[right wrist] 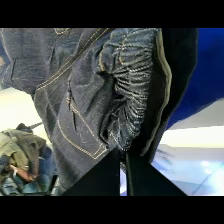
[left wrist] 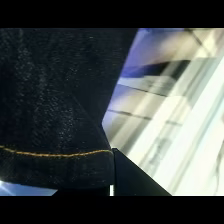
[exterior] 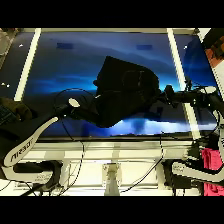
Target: Fold the clothes and pants, and hang the long-sleeved shirts on hangers.
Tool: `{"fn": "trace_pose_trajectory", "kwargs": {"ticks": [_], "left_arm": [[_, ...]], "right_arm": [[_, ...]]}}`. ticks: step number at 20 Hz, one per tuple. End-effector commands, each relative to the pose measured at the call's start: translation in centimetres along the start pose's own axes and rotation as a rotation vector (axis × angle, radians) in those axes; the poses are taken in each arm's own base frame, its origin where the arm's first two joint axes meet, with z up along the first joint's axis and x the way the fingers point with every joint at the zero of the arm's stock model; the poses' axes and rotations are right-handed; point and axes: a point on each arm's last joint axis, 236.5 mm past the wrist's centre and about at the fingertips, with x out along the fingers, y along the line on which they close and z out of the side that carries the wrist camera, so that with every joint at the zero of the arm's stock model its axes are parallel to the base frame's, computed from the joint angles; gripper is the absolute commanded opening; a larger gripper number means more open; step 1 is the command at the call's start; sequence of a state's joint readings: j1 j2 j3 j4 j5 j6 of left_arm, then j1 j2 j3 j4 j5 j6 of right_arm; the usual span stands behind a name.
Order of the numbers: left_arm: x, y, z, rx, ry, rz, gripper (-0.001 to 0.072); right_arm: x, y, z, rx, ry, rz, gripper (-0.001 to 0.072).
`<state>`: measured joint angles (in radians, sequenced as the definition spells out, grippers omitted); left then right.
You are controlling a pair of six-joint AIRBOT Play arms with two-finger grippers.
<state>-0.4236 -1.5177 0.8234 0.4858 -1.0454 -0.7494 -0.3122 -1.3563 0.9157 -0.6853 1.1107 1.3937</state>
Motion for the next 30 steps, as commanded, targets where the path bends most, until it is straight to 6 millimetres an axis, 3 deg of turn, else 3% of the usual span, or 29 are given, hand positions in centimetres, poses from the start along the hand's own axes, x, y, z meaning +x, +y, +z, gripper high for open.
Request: {"fn": "trace_pose_trajectory", "kwargs": {"ticks": [1,3,5,7,9,11,14,17,19,22,24,26,28,30], "left_arm": [[-2.0,-1.9,1.2,-0.063,-0.022,-0.054,0.001],[-5.6,-2.6,4.7,-0.015,-0.146,-0.023,0.001],[-9.6,-3.0,8.9,0.006,-0.297,0.03,0.001],[-13.3,-3.6,12.9,-0.011,-0.431,0.064,0.001],[-16.6,-4.8,16.9,0.051,-0.548,0.1,0.001],[-20.9,-5.7,21.7,0.109,-0.724,0.167,0.0009],[-27.6,-6.1,28.1,0.128,-0.985,0.249,0.0009],[-31.1,-7.7,32.4,0.196,-1.089,0.248,0.0009],[-34.1,-9.2,35.0,0.248,-1.185,0.258,0.0009],[-38.8,-11.9,37.6,0.321,-1.332,0.271,0.0009],[-40.8,-14.1,38.1,0.417,-1.379,0.298,0.0008],[-42.1,-14.7,38.0,0.456,-1.412,0.337,0.0009],[-41.1,-14.0,37.7,0.464,-1.353,0.33,0.001],[-38.2,-12.1,36.9,0.456,-1.225,0.305,0.0011]], "right_arm": [[-0.1,-1.6,-0.7,-0.035,0.032,-0.067,0.0023],[-0.3,-2.1,-2.5,-0.047,0.106,-0.087,0.0022],[-0.5,-1.1,-4.7,-0.052,0.199,-0.047,0.0022],[-0.6,0.9,-6.3,-0.063,0.265,0.032,0.0023],[-0.3,4.5,-5.6,-0.044,0.23,0.161,0.0022],[-0.4,8.2,-1.9,-0.053,0.076,0.257,0.0022],[-1.6,12.9,6.3,-0.117,-0.274,0.276,0.0021],[-6.3,20.2,13.3,-0.215,-0.632,0.317,0.002],[-9.7,25.1,15.8,-0.267,-0.785,0.374,0.0019],[-13.3,31.1,17.9,-0.329,-0.9,0.47,0.0019],[-15.4,34.9,18.4,-0.381,-0.95,0.535,0.002],[-16.8,37.2,18.6,-0.418,-0.98,0.576,0.002],[-16.7,37.6,18.4,-0.48,-0.973,0.551,0.0022],[-14.3,36.3,17.3,-0.587,-0.872,0.456,0.0023]]}}
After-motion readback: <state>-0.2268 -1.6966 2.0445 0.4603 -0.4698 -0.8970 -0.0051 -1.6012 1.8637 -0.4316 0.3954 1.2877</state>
